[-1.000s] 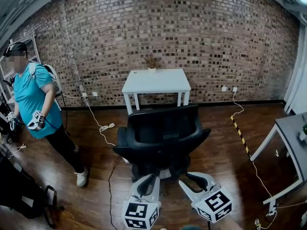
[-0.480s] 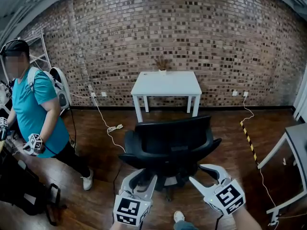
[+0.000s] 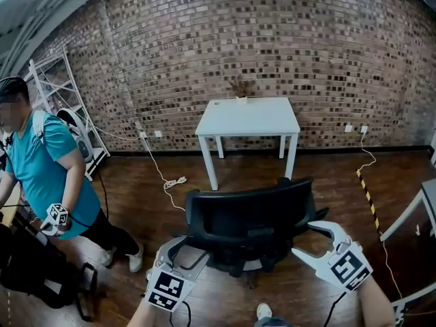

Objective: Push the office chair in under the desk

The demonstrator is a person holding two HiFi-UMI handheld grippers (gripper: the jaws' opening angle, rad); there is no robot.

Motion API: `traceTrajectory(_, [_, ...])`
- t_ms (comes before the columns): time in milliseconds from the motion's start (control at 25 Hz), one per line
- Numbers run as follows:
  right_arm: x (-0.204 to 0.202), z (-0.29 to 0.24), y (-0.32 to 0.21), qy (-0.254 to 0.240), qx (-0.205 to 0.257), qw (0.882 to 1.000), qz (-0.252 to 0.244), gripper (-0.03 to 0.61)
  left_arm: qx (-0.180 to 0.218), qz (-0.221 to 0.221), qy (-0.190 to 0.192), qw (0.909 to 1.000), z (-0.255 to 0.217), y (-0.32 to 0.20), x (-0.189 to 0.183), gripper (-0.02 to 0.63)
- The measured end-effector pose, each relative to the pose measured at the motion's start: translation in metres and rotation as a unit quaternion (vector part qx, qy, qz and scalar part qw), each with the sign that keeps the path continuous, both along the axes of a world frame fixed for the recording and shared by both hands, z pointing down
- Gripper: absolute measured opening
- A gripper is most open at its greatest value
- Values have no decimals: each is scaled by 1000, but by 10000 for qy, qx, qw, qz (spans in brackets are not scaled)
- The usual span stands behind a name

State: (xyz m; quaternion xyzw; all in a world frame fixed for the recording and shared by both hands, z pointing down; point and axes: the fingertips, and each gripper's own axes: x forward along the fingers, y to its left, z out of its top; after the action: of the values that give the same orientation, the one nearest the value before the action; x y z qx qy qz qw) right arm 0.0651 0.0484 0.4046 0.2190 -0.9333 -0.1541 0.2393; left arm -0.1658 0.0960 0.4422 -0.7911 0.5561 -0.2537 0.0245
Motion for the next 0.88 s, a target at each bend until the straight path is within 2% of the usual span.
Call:
traceTrajectory(240, [22,-1,-32,609,96,9981,7,268,-428,317,-747,9958,9,-16,-27,296])
traceTrajectory(440, [45,23,-62,1189,119,9928,-23,301,-1026,643,-1469,9817,45,-24,-41,316])
traceTrajectory(680, [56,61,-89,1902,4,9813,-287,302,-1201,677,-1679,9761,59,-39,-42,324])
traceTrajectory(880, [52,80,-104,2143,18,9756,-485,302,-1230,646,-1918,9715,67,-55,-38,324])
